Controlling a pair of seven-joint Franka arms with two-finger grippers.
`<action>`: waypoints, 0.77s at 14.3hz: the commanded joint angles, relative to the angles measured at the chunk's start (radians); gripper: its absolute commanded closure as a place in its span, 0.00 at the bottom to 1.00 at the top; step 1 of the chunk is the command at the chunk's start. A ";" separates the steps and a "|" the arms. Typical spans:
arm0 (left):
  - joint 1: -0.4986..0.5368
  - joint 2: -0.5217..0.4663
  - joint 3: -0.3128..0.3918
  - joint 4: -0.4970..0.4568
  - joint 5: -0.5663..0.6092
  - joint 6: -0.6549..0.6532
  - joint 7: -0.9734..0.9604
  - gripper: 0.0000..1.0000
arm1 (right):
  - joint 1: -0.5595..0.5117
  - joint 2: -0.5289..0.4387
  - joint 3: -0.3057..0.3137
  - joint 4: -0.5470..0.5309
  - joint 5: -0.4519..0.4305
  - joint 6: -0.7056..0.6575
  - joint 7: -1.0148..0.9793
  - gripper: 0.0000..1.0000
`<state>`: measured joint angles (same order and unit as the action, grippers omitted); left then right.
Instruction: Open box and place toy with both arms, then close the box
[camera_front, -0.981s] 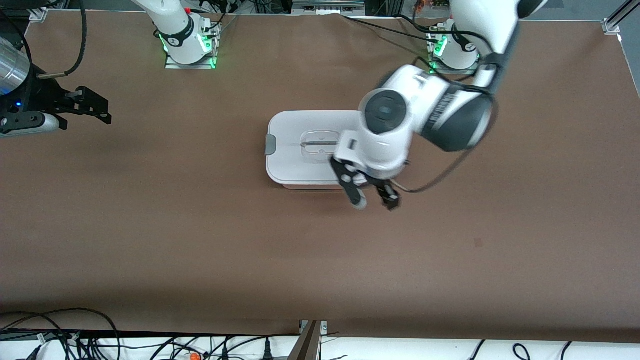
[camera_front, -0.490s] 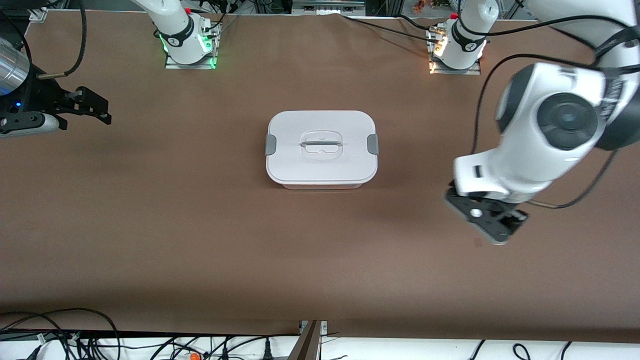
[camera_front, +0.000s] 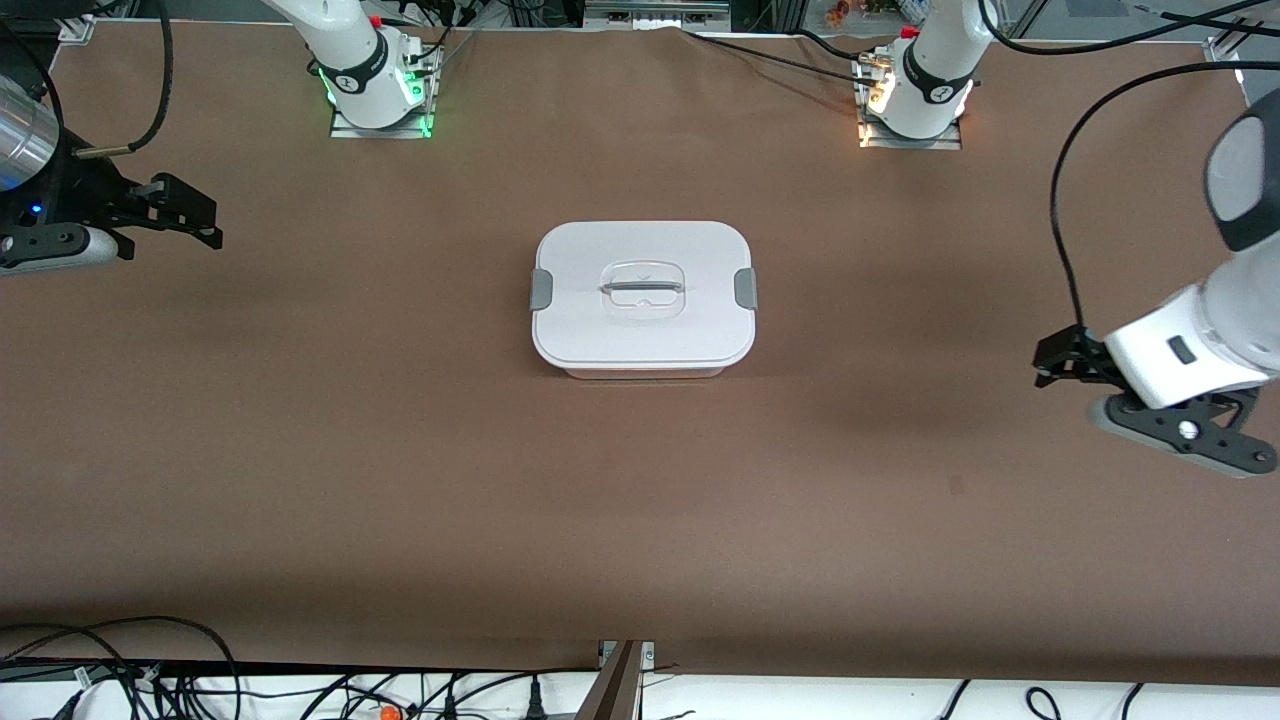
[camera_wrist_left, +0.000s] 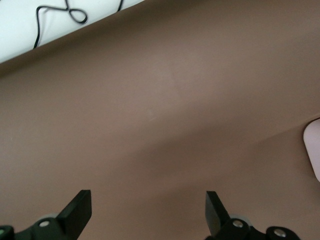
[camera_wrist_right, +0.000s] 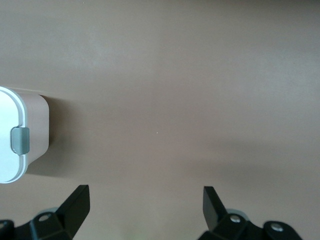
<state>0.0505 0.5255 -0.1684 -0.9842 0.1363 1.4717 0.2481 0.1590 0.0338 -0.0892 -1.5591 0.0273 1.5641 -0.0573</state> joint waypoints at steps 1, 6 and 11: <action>0.087 -0.013 -0.008 -0.007 -0.026 -0.016 -0.010 0.00 | -0.004 0.005 0.002 0.014 -0.010 -0.002 -0.003 0.00; 0.111 -0.059 0.000 -0.039 -0.066 -0.022 -0.018 0.00 | -0.003 0.005 0.003 0.014 -0.009 -0.002 -0.001 0.00; 0.062 -0.326 0.082 -0.423 -0.138 0.076 -0.082 0.00 | -0.003 0.005 0.003 0.016 -0.006 0.001 -0.001 0.00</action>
<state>0.1395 0.3745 -0.1418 -1.1574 0.0448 1.4658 0.2038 0.1591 0.0338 -0.0892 -1.5589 0.0273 1.5645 -0.0573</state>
